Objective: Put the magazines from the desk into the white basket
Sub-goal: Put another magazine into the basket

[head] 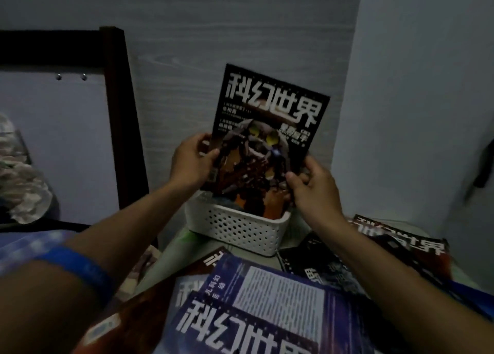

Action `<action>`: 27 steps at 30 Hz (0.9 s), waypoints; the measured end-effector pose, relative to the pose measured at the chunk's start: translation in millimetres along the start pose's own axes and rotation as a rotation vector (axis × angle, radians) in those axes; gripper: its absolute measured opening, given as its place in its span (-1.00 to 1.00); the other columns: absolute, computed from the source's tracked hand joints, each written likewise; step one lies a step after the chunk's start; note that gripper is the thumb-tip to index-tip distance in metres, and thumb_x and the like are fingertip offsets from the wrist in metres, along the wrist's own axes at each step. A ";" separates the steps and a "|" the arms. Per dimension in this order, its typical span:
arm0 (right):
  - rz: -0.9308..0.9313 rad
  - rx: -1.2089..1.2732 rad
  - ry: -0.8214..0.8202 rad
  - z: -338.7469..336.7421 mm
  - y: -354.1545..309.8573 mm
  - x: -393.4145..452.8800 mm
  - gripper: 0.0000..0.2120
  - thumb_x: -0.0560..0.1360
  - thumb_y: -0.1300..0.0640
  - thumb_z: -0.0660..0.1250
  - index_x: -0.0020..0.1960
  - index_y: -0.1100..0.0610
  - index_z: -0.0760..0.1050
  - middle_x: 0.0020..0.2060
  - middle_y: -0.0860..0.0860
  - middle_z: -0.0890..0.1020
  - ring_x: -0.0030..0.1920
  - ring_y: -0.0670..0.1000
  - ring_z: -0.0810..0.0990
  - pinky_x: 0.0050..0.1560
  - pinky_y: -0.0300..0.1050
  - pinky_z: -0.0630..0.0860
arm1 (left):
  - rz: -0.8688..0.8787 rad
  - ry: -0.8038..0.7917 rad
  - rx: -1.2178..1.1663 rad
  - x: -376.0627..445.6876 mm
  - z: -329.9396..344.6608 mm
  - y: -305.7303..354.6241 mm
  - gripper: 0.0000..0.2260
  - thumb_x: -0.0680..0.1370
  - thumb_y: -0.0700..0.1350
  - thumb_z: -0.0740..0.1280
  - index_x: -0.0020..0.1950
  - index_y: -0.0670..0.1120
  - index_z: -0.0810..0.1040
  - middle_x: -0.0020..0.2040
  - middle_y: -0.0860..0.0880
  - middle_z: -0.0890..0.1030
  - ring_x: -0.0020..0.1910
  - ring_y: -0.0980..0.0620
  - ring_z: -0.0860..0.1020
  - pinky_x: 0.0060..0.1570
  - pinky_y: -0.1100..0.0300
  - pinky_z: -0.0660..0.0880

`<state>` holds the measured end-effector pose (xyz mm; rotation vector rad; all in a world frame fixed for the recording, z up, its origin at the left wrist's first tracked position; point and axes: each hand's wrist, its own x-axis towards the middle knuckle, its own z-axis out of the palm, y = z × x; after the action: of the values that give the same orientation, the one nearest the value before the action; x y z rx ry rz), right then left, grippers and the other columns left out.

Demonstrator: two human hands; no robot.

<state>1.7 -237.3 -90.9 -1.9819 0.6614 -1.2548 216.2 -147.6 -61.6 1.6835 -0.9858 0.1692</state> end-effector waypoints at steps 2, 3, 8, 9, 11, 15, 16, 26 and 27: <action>0.056 -0.044 0.017 12.6 28.4 6.7 -0.86 0.55 0.16 0.33 0.06 -0.05 0.53 -0.22 -0.09 0.67 -0.23 -0.11 0.64 -0.32 -0.25 0.48 | -0.010 -0.009 0.042 -1.4 17.6 -29.2 -0.83 0.54 -0.14 0.39 0.13 -0.01 0.60 0.00 -0.03 0.67 -0.06 -0.02 0.64 -0.02 0.02 0.60; 0.086 -0.081 0.040 12.7 32.9 6.4 -0.88 0.52 0.16 0.38 0.03 -0.03 0.57 -0.22 -0.09 0.67 -0.19 -0.10 0.64 -0.31 -0.30 0.46 | -0.011 -0.016 0.037 -6.4 20.2 -37.7 -0.82 0.55 -0.13 0.39 0.14 0.01 0.61 0.02 -0.02 0.68 -0.06 0.00 0.64 -0.02 0.03 0.60; 0.133 -0.194 0.124 22.7 49.2 11.8 -0.75 0.42 0.14 0.49 0.09 0.05 0.62 -0.25 -0.12 0.60 -0.21 -0.08 0.61 -0.25 -0.26 0.45 | -0.069 -0.042 0.153 -13.6 37.0 -65.5 -0.83 0.50 -0.11 0.46 0.08 0.05 0.66 -0.03 0.06 0.70 -0.09 0.11 0.63 -0.09 0.12 0.58; 0.128 -0.204 0.143 25.2 49.3 10.8 -0.67 0.41 0.15 0.49 0.15 0.01 0.54 -0.18 -0.11 0.59 -0.18 -0.07 0.59 -0.24 -0.22 0.44 | -0.081 -0.038 0.178 -12.8 39.2 -66.5 -0.77 0.48 -0.11 0.48 0.13 0.02 0.65 0.02 0.03 0.70 -0.06 0.09 0.63 -0.04 0.06 0.60; 0.127 -0.211 0.186 27.2 47.5 9.2 -0.56 0.40 0.17 0.47 0.18 -0.05 0.37 -0.11 -0.12 0.53 -0.19 -0.12 0.52 -0.28 -0.20 0.40 | -0.112 -0.021 0.224 -11.3 40.8 -65.5 -0.56 0.43 -0.10 0.53 0.29 -0.05 0.55 0.12 -0.03 0.65 0.03 0.01 0.60 0.04 -0.02 0.59; 0.046 -0.330 0.103 32.1 43.2 -2.7 -0.82 0.49 0.21 0.35 -0.08 -0.06 0.44 -0.12 -0.10 0.56 -0.16 -0.05 0.52 -0.20 -0.11 0.43 | -0.076 -0.015 0.326 -16.2 38.9 -66.5 -0.72 0.51 -0.03 0.44 0.20 -0.04 0.56 0.12 -0.04 0.63 0.01 0.01 0.57 -0.05 0.09 0.50; -0.013 -0.393 0.070 32.5 42.4 -8.6 -0.83 0.50 0.22 0.32 -0.12 -0.05 0.45 -0.09 -0.08 0.55 -0.15 -0.05 0.50 -0.20 -0.12 0.39 | -0.053 -0.039 0.325 -22.1 37.7 -66.9 -0.77 0.55 -0.03 0.37 0.19 -0.04 0.56 0.14 -0.06 0.62 0.06 -0.01 0.57 -0.01 0.05 0.50; -0.039 -0.366 -0.343 -5.5 14.3 -59.1 -0.80 0.52 0.17 0.35 0.14 0.02 0.51 0.12 0.02 0.61 -0.10 -0.07 0.55 -0.12 -0.18 0.46 | 0.066 -0.610 0.308 -107.0 -6.8 -46.0 -0.43 0.64 0.15 0.12 0.59 0.00 0.06 0.63 -0.02 -0.02 0.58 -0.03 -0.10 0.51 0.02 -0.12; -0.043 -0.387 -0.392 -11.6 12.1 -69.3 -0.71 0.50 0.15 0.38 0.20 0.01 0.48 0.17 0.01 0.59 -0.05 -0.05 0.57 -0.06 -0.12 0.52 | 0.050 -0.635 0.257 -118.0 -12.7 -40.3 -0.42 0.63 0.08 0.21 0.59 -0.02 0.08 0.63 -0.03 -0.02 0.56 0.04 -0.05 0.50 0.19 -0.10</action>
<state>-37.5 -198.2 -135.8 -2.4803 0.7011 -0.7607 172.5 -74.6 -153.6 1.9985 -1.5248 -0.2335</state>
